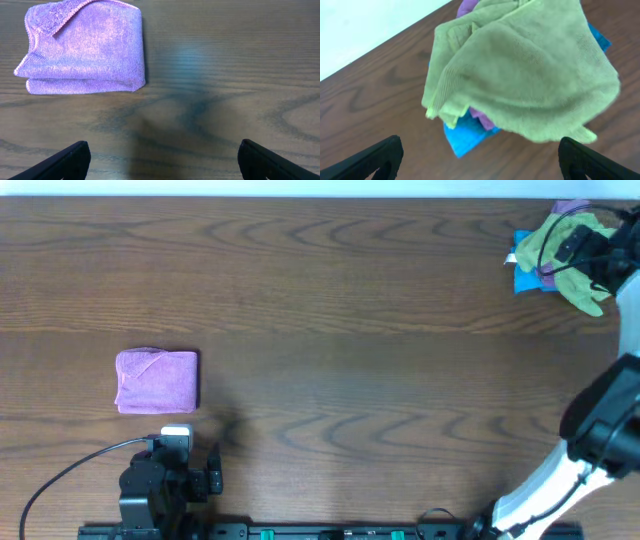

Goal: Fold the cloth
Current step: 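Grasp the green cloth from the pile with the right gripper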

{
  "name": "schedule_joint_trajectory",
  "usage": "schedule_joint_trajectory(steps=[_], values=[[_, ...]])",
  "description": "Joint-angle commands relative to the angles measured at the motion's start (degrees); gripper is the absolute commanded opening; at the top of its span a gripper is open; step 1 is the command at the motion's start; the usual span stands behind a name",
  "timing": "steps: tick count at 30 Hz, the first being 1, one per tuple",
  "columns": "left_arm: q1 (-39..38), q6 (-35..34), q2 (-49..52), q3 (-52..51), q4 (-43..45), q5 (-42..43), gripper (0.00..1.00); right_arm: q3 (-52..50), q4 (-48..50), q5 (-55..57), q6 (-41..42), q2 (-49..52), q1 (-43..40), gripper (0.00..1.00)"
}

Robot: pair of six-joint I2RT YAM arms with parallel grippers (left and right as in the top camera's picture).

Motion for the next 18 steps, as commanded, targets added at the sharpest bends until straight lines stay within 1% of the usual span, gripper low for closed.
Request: schedule_joint_trajectory(steps=[1,12,18], values=[[-0.17,0.83,-0.37,-0.81,-2.86,-0.17,0.96,3.54,0.22,-0.92,1.20,2.99,0.83,0.99],[-0.17,0.83,-0.37,-0.81,-2.89,-0.17,0.95,3.98,10.91,-0.44,1.53,10.36,4.61,0.99],[-0.17,0.83,-0.37,-0.81,-2.86,-0.17,0.95,3.98,12.79,-0.44,2.49,13.90,4.66,0.99]])
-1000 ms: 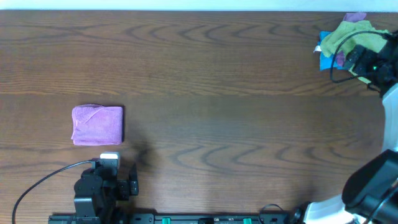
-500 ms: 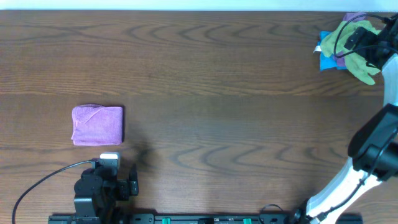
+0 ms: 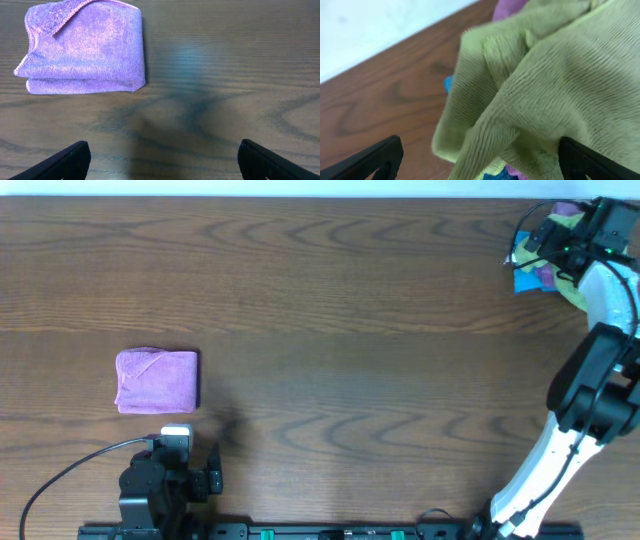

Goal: Fold the cloth
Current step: 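Grasp the green cloth from the pile with the right gripper, then lift the green cloth and drag it left to the table center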

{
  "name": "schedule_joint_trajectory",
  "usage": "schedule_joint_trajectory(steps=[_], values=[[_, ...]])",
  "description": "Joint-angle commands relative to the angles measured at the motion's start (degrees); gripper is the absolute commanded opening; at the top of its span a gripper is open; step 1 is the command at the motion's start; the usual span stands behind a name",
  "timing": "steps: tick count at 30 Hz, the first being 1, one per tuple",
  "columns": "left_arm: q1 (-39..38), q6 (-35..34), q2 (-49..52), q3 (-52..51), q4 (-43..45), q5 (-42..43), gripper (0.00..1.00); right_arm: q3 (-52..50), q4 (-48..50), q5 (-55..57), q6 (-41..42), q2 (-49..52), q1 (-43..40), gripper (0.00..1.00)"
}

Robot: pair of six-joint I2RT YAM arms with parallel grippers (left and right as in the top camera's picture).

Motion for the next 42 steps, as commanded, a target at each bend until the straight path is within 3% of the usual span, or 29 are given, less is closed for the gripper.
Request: schedule_joint_trajectory(steps=[1,4,9,15,18,33,42], values=[[-0.17,0.83,-0.37,-0.81,-2.89,-0.17,0.95,1.11,0.50,-0.20,1.25,2.32,0.24,0.99],[-0.17,0.83,-0.37,-0.81,-2.86,-0.17,0.95,1.11,1.40,-0.17,1.25,3.74,0.28,0.98],[-0.17,0.83,-0.37,-0.81,-2.86,-0.17,0.95,1.11,2.32,-0.17,1.25,3.82,0.28,0.77],[-0.17,0.83,-0.37,-0.81,-2.86,-0.17,0.95,1.11,1.55,-0.22,1.25,3.80,0.37,0.39],[-0.17,0.83,-0.37,-0.81,-2.86,-0.17,0.96,1.20,-0.94,-0.20,0.79,2.51,0.44,0.01],[-0.17,0.83,-0.37,-0.81,-2.86,-0.17,0.95,1.22,-16.61,0.46,-4.52,-15.13,1.60,0.01],[-0.17,0.83,-0.37,-0.81,-2.89,-0.17,0.95,1.22,-31.19,0.44,-6.56,-21.27,8.72,0.01]])
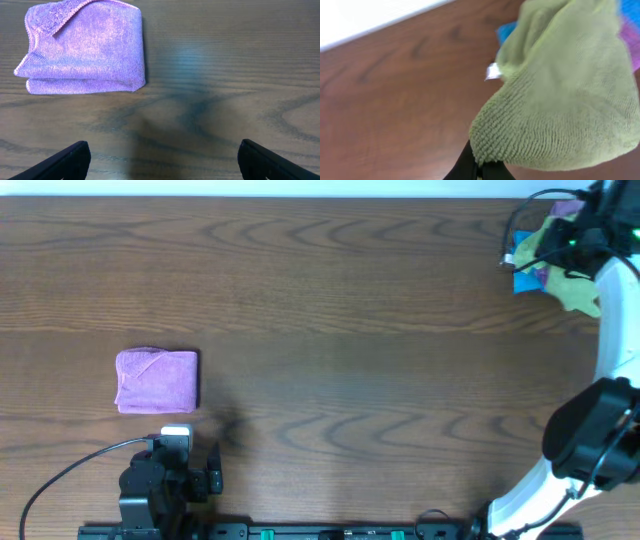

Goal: Fold the cloth
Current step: 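Lift the green cloth and drag it left to the table center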

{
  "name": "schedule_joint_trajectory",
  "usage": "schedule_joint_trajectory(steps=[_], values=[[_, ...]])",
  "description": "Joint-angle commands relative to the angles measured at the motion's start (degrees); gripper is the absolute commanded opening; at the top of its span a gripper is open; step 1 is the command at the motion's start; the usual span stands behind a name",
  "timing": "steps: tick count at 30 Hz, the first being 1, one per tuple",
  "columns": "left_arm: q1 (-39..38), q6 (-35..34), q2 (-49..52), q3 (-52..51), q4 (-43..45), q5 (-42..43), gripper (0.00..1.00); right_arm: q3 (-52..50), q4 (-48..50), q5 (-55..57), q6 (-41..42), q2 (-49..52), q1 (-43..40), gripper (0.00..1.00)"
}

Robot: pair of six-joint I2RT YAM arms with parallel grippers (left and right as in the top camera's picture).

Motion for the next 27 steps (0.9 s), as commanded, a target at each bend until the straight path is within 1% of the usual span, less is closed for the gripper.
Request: schedule_joint_trajectory(steps=[1,5,10,18,22,27], values=[[-0.17,0.83,-0.37,-0.81,-2.86,-0.20,0.95,0.74,-3.19,-0.24,-1.49,-1.68,3.74,0.01],[-0.17,0.83,-0.37,-0.81,-2.89,-0.20,0.95,0.72,-8.46,-0.22,-1.92,-1.73,9.66,0.01],[-0.17,0.83,-0.37,-0.81,-2.86,-0.20,0.95,0.72,-10.38,-0.24,-1.88,-1.73,16.83,0.01],[-0.17,0.83,-0.37,-0.81,-2.86,-0.20,0.95,0.72,-11.98,-0.52,-1.88,-1.73,31.17,0.01],[-0.17,0.83,-0.37,-0.81,-2.86,-0.20,0.95,0.72,-11.08,-0.39,-3.08,-1.70,38.80,0.01],[-0.17,0.83,-0.37,-0.81,-2.86,-0.20,0.96,0.72,-5.44,4.09,-4.46,-1.09,43.50,0.01]])
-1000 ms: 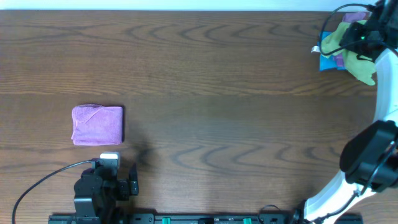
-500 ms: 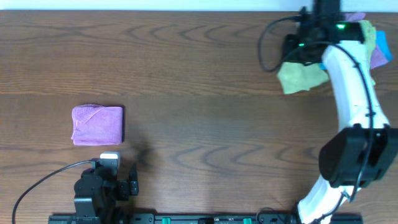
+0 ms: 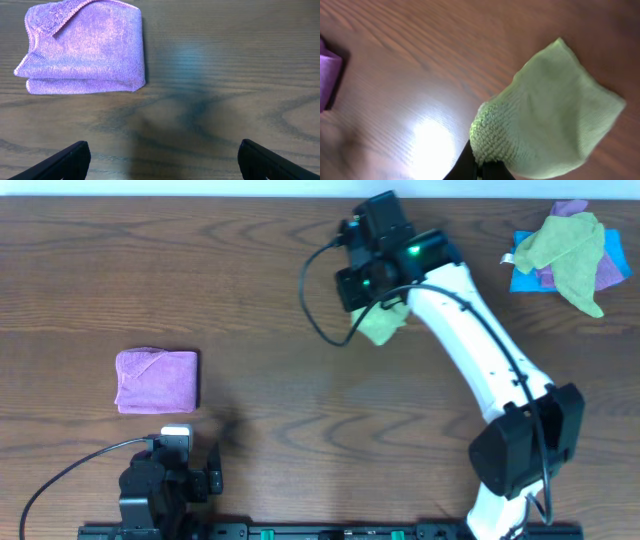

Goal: Fold the cloth
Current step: 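Lift the green cloth and drag it left to the table center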

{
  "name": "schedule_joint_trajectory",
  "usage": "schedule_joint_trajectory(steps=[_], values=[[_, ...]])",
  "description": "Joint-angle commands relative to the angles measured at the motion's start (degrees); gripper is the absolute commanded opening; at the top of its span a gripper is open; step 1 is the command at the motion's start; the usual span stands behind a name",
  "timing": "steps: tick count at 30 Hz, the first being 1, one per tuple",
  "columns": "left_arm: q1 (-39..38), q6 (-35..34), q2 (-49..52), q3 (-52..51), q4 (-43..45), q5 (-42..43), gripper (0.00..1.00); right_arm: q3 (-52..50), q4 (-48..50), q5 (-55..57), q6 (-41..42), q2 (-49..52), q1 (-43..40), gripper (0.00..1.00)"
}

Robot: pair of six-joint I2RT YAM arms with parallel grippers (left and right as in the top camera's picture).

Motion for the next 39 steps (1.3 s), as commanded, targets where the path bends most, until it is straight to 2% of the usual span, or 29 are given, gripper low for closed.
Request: schedule_joint_trajectory(steps=[1,14,21,26,27,28,30,32,33,35,37,39], values=[[-0.17,0.83,-0.37,-0.81,-2.86,-0.17,0.96,0.70,3.23,4.31,-1.66,-0.50,1.51,0.01],[-0.17,0.83,-0.37,-0.81,-2.86,-0.17,0.95,0.70,21.75,4.33,-2.91,13.35,-0.37,0.01],[-0.17,0.83,-0.37,-0.81,-2.89,-0.17,0.95,0.70,34.10,3.93,-1.25,16.81,0.46,0.01],[-0.17,0.83,-0.37,-0.81,-2.89,-0.17,0.95,0.70,36.41,3.89,0.37,17.27,2.27,0.01],[-0.17,0.83,-0.37,-0.81,-2.86,-0.17,0.95,0.70,36.63,3.89,0.70,17.31,2.62,0.07],[-0.17,0.83,-0.37,-0.81,-2.89,-0.17,0.96,0.70,36.89,3.93,1.09,17.31,2.93,0.19],[-0.17,0.83,-0.37,-0.81,-2.89,-0.17,0.96,0.70,37.64,3.96,1.20,17.31,3.32,0.37],[-0.17,0.83,-0.37,-0.81,-2.86,-0.17,0.95,0.70,38.16,4.24,1.18,17.31,3.41,0.61],[-0.17,0.83,-0.37,-0.81,-2.86,-0.17,0.95,0.70,38.25,4.48,1.18,17.31,3.39,0.67],[-0.17,0.83,-0.37,-0.81,-2.86,-0.17,0.95,0.72,37.57,5.99,1.25,17.03,3.30,0.88],[-0.17,0.83,-0.37,-0.81,-2.86,-0.17,0.95,0.72,35.12,8.22,1.64,16.11,2.89,0.96],[-0.17,0.83,-0.37,-0.81,-2.86,-0.17,0.95,0.74,32.06,8.70,1.64,14.58,2.32,0.98]])
